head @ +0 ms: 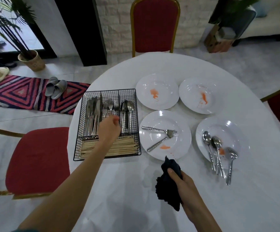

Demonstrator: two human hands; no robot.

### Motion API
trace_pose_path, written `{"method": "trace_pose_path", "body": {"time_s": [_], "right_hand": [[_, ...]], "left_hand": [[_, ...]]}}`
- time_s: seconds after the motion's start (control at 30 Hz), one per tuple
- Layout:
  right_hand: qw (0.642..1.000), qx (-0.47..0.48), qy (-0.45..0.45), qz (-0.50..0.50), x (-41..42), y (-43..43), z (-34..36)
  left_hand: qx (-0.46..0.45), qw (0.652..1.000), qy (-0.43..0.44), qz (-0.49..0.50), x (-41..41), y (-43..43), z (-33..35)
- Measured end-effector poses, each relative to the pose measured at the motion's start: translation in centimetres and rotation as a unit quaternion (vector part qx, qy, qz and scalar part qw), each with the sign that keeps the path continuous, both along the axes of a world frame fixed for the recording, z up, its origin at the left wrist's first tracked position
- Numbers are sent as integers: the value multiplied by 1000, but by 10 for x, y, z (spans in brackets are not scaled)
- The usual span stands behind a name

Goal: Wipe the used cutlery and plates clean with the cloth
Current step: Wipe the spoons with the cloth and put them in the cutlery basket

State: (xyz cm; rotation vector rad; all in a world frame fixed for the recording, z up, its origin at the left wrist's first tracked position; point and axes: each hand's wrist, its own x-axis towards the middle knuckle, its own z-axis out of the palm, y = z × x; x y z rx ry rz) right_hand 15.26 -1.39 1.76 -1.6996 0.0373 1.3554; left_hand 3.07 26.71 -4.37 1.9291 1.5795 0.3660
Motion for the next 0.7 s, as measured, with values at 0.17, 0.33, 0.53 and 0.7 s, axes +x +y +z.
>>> {"method": "trace_pose_path", "body": {"time_s": [0.17,0.33,0.53,0.7], "right_hand": [[1000,2,1,-17,2,-21,2],[999,10,-2,-43,7,-50,7],[994,37,-2,-99,22,-99,18],[990,69,-7,-125,35,-125,21]], "left_hand": [[27,986,-36,-160,51,-68,-4],[-27,940,164,-298,94,-115,-16],[-26,934,235,-269,106,-145,-15],[-165,953,126,-221,98,-176,11]]}}
